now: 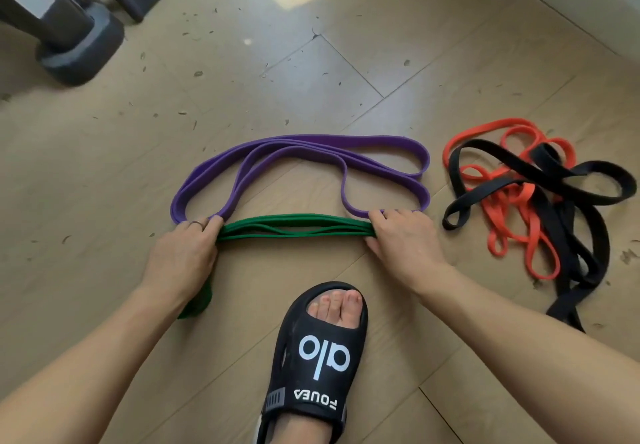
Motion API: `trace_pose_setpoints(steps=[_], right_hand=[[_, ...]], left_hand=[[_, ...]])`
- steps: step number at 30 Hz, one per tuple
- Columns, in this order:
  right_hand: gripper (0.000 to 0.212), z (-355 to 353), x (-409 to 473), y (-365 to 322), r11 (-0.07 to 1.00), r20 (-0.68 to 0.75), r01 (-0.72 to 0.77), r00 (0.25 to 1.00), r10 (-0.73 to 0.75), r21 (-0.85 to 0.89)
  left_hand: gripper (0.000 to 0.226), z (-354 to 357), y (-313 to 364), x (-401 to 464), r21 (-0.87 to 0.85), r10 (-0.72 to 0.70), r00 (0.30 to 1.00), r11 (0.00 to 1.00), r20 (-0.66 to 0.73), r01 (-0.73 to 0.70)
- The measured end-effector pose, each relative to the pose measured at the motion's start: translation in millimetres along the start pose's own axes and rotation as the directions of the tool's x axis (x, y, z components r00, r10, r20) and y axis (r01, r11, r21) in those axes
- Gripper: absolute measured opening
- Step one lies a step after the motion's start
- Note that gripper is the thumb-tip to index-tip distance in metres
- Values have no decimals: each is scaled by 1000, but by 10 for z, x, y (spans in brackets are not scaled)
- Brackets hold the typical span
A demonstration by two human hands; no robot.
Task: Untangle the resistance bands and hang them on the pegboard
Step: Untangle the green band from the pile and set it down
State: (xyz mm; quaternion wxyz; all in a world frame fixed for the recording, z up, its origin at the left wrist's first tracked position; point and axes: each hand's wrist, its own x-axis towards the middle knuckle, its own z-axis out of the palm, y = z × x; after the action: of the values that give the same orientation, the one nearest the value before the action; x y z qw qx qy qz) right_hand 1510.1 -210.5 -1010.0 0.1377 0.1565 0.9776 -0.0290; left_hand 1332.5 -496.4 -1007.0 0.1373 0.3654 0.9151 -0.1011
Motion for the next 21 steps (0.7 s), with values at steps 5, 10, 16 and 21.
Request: trace_pose_setpoints(steps=[5, 10, 16, 21], right_hand=[[45, 33, -122, 74, 989, 25, -140, 990, 139, 37], [72, 109, -337, 312, 924, 109, -377, 923, 369, 60], [86, -140, -318, 205, 937, 111, -348, 931, 349, -33], [51, -299, -152, -84, 984, -36, 69, 997, -64, 167]], left_hand=[[51, 25, -8, -55, 26, -54, 998, 998, 24, 54], [42, 100, -92, -193, 17, -121, 991, 993, 54, 121], [73, -75, 37, -149, 94, -190, 979, 979, 78, 183], [102, -297, 365, 17, 97, -53, 998, 994, -21, 55]])
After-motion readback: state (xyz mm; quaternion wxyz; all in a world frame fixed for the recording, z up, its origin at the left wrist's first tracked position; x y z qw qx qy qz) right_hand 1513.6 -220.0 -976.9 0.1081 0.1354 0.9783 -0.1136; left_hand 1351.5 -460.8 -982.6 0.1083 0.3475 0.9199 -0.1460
